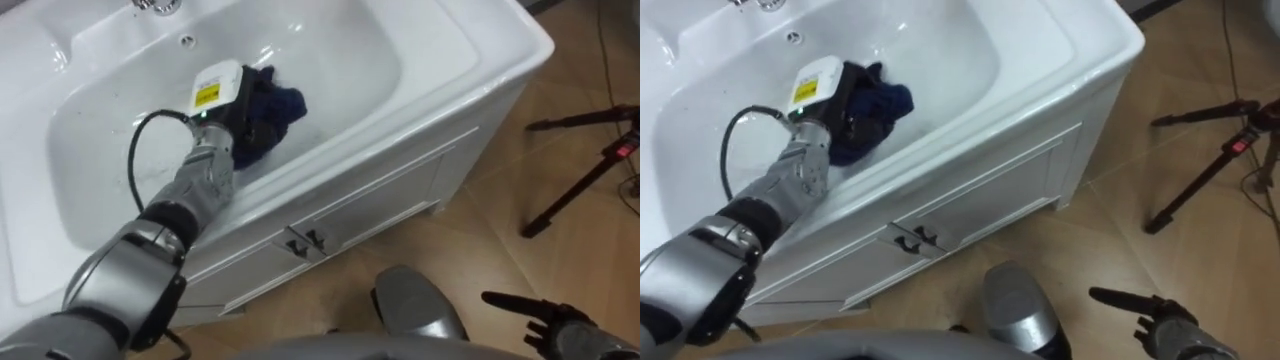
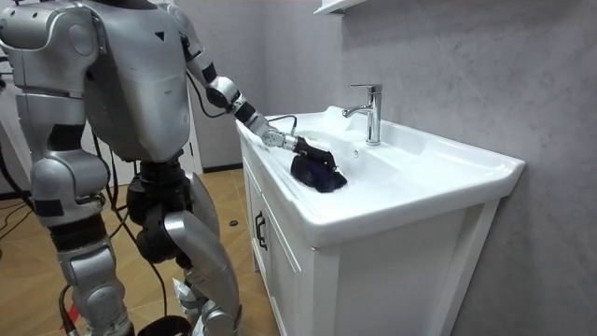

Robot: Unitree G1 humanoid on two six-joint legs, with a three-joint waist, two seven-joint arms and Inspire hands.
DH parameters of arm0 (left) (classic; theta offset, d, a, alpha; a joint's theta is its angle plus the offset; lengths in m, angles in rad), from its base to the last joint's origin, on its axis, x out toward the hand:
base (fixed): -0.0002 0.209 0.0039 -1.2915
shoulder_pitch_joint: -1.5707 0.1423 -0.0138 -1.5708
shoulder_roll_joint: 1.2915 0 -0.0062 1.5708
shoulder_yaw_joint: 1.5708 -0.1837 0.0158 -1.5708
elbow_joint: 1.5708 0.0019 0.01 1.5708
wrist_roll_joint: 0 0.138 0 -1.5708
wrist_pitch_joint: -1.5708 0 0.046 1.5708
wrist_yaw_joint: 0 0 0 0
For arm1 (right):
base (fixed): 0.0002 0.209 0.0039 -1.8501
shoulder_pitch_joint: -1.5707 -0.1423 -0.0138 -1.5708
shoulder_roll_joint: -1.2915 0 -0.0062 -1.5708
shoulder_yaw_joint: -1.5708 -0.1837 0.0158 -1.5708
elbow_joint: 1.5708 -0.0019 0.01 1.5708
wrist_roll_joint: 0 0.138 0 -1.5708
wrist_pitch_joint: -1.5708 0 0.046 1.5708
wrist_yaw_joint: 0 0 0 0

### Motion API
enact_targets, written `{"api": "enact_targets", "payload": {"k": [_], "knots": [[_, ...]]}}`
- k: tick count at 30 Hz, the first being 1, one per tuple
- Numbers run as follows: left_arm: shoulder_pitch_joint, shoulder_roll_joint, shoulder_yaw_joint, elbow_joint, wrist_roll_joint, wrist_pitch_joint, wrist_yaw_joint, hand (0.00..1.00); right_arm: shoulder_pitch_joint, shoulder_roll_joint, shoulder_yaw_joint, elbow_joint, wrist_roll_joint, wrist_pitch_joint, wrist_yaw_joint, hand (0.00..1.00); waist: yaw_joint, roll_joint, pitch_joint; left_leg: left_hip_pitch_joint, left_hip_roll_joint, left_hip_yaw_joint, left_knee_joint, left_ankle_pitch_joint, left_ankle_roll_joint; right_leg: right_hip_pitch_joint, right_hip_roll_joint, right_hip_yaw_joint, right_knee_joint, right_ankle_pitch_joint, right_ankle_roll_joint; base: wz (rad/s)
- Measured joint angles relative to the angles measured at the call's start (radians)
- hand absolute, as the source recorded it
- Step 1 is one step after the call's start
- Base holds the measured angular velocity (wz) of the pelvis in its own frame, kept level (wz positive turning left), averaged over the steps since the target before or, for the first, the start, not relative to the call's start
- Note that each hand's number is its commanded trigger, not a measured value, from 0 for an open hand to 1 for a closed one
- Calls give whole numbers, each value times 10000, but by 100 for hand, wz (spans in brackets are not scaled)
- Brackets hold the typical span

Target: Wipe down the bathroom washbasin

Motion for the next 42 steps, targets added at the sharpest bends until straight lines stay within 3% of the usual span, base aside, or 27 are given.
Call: {"api": "enact_targets", "payload": {"k": [4,8,10,12,14,16,22,27,30,33,39,42], "knots": [[623,623,521,5,1291,562,-11,100,204,-6,-859,39,-12,18,18,0,276,221,-150,30,-13,-58,-88,48,-68,5,4,-57,-20,-28,-71,3],[1210,1324,611,-70,2001,826,154,100,376,-54,-1065,123,102,-3,12,0,617,355,-177,192,-36,-18,-120,99,-141,112,32,-36,-23,-62,-137,-2],[1576,1379,840,-206,2489,840,289,100,423,-104,-1191,230,45,2,87,0,783,414,-169,434,-47,-22,-257,132,-184,277,77,39,-100,-90,-162,-6],[2086,1408,1104,-473,2854,839,477,100,482,-189,-1536,387,-85,-2,194,0,788,574,-252,484,-23,-33,-303,141,-203,356,121,46,-193,-117,-147,-6],[2387,1412,1526,-717,3365,837,579,100,485,-194,-1948,416,-290,-4,224,0,823,622,-272,503,-24,-31,-341,166,-243,359,139,60,-191,-139,-155,-6],[2685,1431,1963,-972,4015,838,854,100,605,-217,-2305,395,-270,-22,210,0,1080,679,-296,499,10,-49,-324,196,-290,348,212,147,-219,-75,-254,-14],[3374,1437,2113,-1443,4453,867,1188,100,708,-295,-2631,369,-637,-15,216,0,1291,948,-305,753,60,-432,-429,267,-403,754,324,54,-511,-43,-348,-1],[3623,1436,2121,-1704,4542,972,1233,100,689,-256,-2714,61,-1036,-39,167,0,1329,906,-283,940,28,-712,-485,306,-466,885,322,5,-490,-143,-430,2],[3732,1435,2114,-2110,4530,1259,1086,100,625,-163,-2613,-93,-1037,-54,119,0,1331,712,-238,932,1,-740,-452,305,-471,878,277,-41,-317,-266,-466,8],[3646,1356,2111,-2174,4521,1478,1026,100,666,-15,-2380,-247,-1025,-90,94,0,1324,544,-251,926,32,-798,-452,332,-514,919,274,-194,-369,-298,-525,13],[2881,1039,1687,-2032,4142,1815,429,100,601,31,-1766,-250,-653,-226,-57,0,1235,450,-193,804,31,-1031,-414,333,-518,887,256,-326,-381,-306,-548,10],[2529,513,1617,-2063,3845,2174,271,100,386,40,-1390,23,-651,-226,-119,0,1148,319,-98,683,20,-1065,-373,334,-520,789,220,-348,-357,-307,-539,6]]}}
